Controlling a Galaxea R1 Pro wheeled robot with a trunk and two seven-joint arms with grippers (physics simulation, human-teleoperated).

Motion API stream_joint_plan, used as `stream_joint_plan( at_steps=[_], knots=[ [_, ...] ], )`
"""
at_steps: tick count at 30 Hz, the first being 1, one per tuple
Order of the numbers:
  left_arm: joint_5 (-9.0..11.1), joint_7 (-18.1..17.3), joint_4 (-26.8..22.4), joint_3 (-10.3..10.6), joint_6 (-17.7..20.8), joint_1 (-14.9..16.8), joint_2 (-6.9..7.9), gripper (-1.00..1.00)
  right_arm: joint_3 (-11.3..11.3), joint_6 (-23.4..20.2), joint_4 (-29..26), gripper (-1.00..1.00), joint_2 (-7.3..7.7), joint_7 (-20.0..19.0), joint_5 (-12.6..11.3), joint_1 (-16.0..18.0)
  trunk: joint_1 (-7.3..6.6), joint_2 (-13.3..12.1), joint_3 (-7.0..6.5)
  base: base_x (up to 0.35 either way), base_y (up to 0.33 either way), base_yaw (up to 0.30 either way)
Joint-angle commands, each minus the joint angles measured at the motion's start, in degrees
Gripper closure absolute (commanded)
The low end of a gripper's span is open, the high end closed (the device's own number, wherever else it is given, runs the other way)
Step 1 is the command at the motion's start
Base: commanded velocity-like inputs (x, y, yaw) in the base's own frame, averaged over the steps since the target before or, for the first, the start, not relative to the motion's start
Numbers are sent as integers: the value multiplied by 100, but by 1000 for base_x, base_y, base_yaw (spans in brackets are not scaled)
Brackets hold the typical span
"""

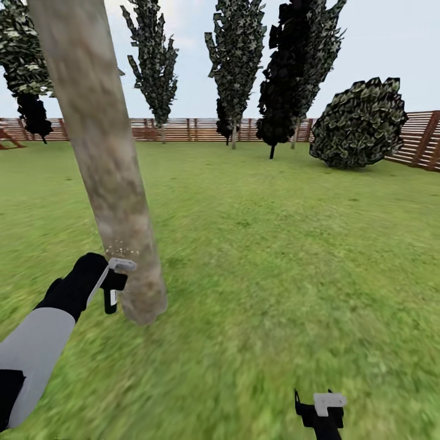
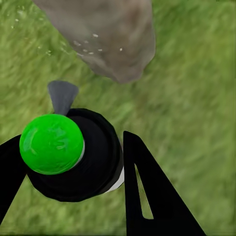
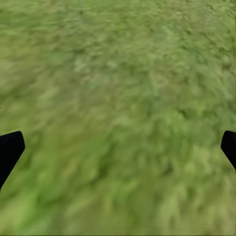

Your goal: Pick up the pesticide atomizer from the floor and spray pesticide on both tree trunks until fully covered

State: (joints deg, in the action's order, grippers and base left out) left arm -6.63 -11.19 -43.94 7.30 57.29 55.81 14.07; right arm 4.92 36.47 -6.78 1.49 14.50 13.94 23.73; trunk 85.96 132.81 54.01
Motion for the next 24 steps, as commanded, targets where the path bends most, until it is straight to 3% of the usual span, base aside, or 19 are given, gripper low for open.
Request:
stream_joint_plan(
  at_steps=[1,13,20,24],
  knots=[
    [-1,1,0,0,-4,0,0,100,0,0,0,-100,0,0,1,0,0,0,0,223,-205,226],
    [10,3,-75,-1,4,0,-2,100,0,0,-1,-100,0,0,2,0,0,0,0,244,-179,27],
    [-1,3,-73,-1,1,-1,-1,100,0,0,-1,-100,0,0,2,0,0,0,0,-64,-266,218],
    [-3,18,-4,4,-34,-260,-7,100,0,0,1,-100,0,-3,-1,0,0,0,0,-2,-273,277]
  ],
)
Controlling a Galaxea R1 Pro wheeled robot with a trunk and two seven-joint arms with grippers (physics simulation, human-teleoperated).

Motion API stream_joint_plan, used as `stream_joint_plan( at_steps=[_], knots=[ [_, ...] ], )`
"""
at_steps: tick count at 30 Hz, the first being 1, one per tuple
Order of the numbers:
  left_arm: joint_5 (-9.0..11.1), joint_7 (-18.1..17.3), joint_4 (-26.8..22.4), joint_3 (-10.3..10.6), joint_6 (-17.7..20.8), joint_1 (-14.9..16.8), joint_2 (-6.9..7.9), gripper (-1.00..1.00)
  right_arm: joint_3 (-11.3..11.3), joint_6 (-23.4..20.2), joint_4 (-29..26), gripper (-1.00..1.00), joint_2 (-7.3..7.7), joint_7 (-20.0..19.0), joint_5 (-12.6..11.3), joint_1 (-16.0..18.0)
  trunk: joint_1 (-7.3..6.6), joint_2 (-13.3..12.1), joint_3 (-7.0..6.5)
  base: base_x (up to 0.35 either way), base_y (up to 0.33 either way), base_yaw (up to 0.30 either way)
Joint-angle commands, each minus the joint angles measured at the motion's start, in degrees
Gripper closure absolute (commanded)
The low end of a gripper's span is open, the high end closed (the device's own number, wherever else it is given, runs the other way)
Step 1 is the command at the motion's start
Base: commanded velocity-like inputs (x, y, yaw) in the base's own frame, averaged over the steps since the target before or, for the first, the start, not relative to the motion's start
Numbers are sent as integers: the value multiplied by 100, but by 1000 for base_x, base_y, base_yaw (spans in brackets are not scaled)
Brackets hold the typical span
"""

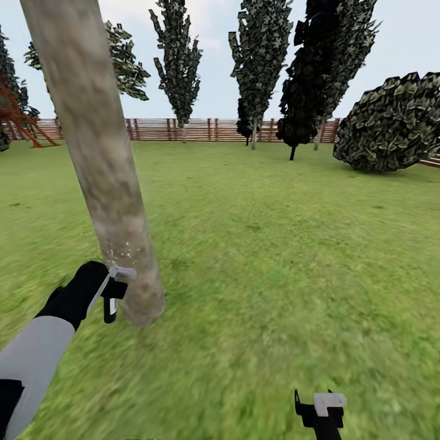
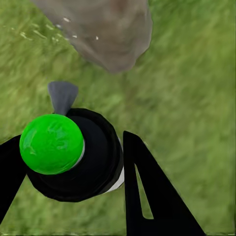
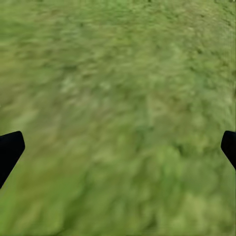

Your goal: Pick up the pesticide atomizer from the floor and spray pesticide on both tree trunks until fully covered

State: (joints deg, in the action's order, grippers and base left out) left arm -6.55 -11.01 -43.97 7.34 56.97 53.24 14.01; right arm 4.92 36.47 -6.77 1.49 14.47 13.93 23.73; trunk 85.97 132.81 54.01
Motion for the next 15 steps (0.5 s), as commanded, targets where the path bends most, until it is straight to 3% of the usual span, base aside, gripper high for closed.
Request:
stream_joint_plan(
  at_steps=[1,6,9,15],
  knots=[
    [-8,1,5,-2,-18,-103,-9,100,0,0,0,-100,0,0,1,0,0,0,-1,99,-270,278],
    [11,2,62,-19,-37,-245,-17,100,0,0,0,-100,0,-5,2,2,0,0,-1,199,-228,242],
    [-3,29,199,-248,-49,-304,-5,100,0,0,0,-100,0,-6,4,0,0,0,-1,238,-199,27],
    [-28,80,686,-346,-357,-417,-3,100,0,0,0,-100,0,-6,4,0,0,0,-1,241,-196,3]
  ],
)
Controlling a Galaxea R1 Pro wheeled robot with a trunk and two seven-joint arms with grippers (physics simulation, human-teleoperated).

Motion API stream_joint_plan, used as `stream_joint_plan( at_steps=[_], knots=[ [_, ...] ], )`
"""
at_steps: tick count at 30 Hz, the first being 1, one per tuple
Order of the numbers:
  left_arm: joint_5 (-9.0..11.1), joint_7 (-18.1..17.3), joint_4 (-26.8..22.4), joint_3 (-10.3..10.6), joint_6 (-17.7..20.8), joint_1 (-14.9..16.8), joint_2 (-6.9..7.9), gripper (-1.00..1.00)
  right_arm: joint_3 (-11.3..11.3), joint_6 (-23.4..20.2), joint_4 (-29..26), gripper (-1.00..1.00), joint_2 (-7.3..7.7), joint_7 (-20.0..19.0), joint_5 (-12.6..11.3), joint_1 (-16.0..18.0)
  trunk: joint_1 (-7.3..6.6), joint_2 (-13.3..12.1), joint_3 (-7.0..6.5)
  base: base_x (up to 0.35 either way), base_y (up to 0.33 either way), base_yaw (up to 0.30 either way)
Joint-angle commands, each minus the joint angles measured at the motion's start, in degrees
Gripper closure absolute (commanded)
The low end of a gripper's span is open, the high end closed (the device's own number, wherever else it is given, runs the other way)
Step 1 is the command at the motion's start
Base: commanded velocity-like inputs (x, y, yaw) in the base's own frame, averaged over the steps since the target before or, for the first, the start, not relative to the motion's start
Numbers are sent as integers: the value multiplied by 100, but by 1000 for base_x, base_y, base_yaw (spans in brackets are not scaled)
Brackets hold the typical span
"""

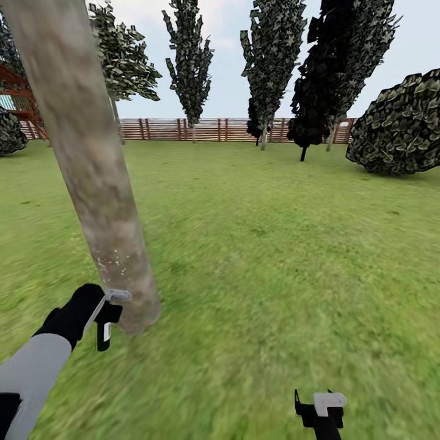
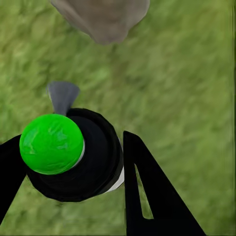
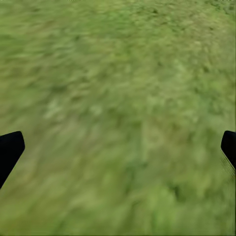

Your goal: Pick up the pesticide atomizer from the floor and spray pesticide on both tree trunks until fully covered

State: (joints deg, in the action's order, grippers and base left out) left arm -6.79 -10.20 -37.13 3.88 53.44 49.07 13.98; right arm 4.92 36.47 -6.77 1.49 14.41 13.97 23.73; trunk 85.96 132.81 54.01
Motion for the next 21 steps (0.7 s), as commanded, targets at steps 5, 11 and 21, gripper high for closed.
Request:
stream_joint_plan(
  at_steps=[5,11,21],
  knots=[
    [1,8,305,-19,-295,-22,-11,100,0,0,0,-100,0,0,0,1,0,0,0,109,-87,0],
    [39,405,995,-345,-1376,-273,-193,100,0,0,0,-100,0,0,1,0,0,0,0,4,-3,0],
    [51,702,1043,-999,-1502,-396,-72,100,-2,0,0,-100,-12,0,-7,0,0,0,6,0,0,84]
  ],
)
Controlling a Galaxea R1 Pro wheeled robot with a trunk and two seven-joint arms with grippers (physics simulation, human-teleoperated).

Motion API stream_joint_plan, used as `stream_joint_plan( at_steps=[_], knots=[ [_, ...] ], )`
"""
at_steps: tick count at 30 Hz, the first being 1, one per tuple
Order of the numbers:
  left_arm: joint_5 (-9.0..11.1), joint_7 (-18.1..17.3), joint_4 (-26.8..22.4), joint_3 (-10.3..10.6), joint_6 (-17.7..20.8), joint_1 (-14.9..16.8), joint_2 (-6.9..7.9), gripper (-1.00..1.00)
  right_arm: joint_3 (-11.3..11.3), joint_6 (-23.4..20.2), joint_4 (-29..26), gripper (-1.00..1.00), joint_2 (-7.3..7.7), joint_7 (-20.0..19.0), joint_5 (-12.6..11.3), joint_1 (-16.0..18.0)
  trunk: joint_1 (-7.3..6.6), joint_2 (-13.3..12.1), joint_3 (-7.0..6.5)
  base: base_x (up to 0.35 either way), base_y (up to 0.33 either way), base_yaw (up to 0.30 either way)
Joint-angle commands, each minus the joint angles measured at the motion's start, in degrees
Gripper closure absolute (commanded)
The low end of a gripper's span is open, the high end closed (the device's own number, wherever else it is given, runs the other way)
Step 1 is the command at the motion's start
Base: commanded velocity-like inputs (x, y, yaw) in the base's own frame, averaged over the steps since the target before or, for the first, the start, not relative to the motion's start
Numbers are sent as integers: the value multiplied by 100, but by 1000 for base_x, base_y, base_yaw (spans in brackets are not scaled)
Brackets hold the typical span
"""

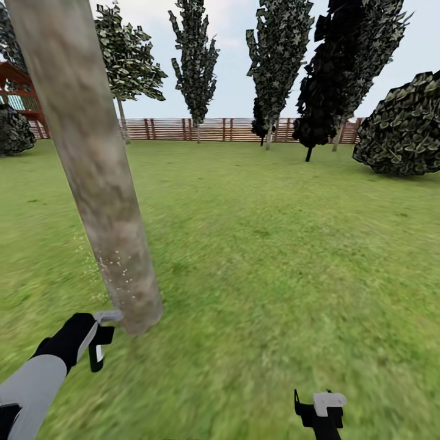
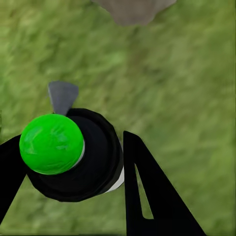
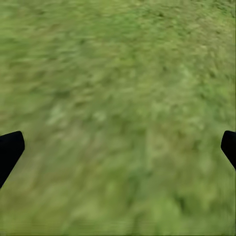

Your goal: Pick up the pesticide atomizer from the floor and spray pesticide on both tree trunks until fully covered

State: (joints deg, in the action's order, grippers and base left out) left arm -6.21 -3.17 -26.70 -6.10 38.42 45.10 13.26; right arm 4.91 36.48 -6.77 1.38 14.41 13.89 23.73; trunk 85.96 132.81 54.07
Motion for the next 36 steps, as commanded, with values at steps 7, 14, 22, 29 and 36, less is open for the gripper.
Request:
stream_joint_plan(
  at_steps=[7,14,22,29,36],
  knots=[
    [-26,0,27,0,-17,-70,-75,100,-6,0,0,-100,-1,-2,2,0,0,0,3,121,-178,215],
    [-53,5,41,20,-19,-132,-129,100,1,0,0,-100,10,0,6,2,0,0,3,158,-230,13],
    [-64,1,42,28,-24,-133,-122,100,1,0,0,-100,12,-4,8,2,0,0,3,162,-231,0],
    [-107,0,11,42,-23,-198,-113,100,1,0,0,-100,12,-4,8,0,0,0,3,150,-242,0],
    [-117,0,-123,24,-20,-256,-113,100,1,0,0,-100,10,0,7,1,0,0,3,134,-254,0]
  ],
)
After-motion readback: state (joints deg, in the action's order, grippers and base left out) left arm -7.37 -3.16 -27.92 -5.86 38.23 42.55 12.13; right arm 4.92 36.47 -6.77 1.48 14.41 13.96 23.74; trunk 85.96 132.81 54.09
